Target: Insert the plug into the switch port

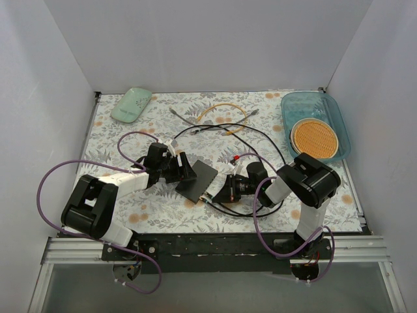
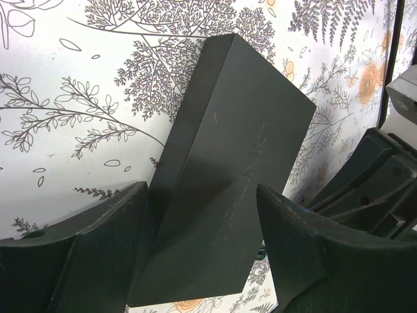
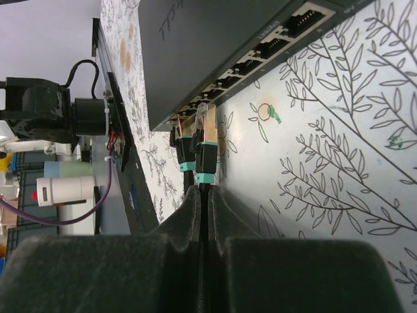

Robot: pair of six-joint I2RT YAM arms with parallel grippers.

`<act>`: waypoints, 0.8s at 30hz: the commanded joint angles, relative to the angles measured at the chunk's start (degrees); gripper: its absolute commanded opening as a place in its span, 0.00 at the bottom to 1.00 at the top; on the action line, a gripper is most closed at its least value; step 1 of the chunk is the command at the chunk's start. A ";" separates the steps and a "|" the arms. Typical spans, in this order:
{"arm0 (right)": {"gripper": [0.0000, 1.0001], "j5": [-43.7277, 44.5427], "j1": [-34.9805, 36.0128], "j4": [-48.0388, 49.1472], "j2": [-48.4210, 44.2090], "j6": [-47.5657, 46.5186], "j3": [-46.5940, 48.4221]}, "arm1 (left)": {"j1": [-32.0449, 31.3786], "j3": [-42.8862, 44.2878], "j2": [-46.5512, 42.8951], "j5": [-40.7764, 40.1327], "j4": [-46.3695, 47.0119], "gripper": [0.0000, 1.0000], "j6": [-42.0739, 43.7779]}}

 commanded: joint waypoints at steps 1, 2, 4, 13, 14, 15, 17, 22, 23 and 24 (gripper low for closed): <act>0.01 0.13 -0.18 3.81 1.62 0.88 1.41 | -0.40 -1.25 -0.88 1.11 -1.87 0.67 0.16; 0.01 0.21 -0.18 5.03 1.80 1.31 1.15 | -0.40 -1.25 -0.79 1.11 -1.87 0.67 0.25; 0.01 0.22 -0.18 6.01 2.41 1.67 1.32 | -0.40 -1.25 -0.71 1.28 -1.87 0.67 0.25; 0.01 1.01 -0.18 6.63 -0.65 0.88 0.80 | -0.40 -1.43 0.17 1.64 -1.87 0.67 0.34; 0.01 1.18 -0.18 6.10 -1.18 0.62 0.80 | -0.40 -1.52 0.26 1.64 -1.87 0.67 0.34; 0.01 1.36 -0.18 5.66 -1.53 0.27 0.88 | -0.40 -1.43 0.44 1.64 -1.87 0.67 0.34; 0.01 1.62 -0.18 4.26 -2.15 -0.35 1.41 | -0.40 -1.43 0.53 1.90 -1.78 0.67 0.34; 0.01 1.18 -0.18 5.92 -0.75 0.44 1.76 | -0.40 -1.34 0.88 2.08 -1.87 0.67 0.25; 0.01 1.01 -0.18 6.36 -0.40 0.61 1.85 | -0.40 -1.43 0.88 2.08 -1.87 0.67 0.25; 0.01 1.09 -0.27 6.62 0.13 0.70 1.85 | -0.40 -1.43 0.79 2.16 -1.87 0.67 0.25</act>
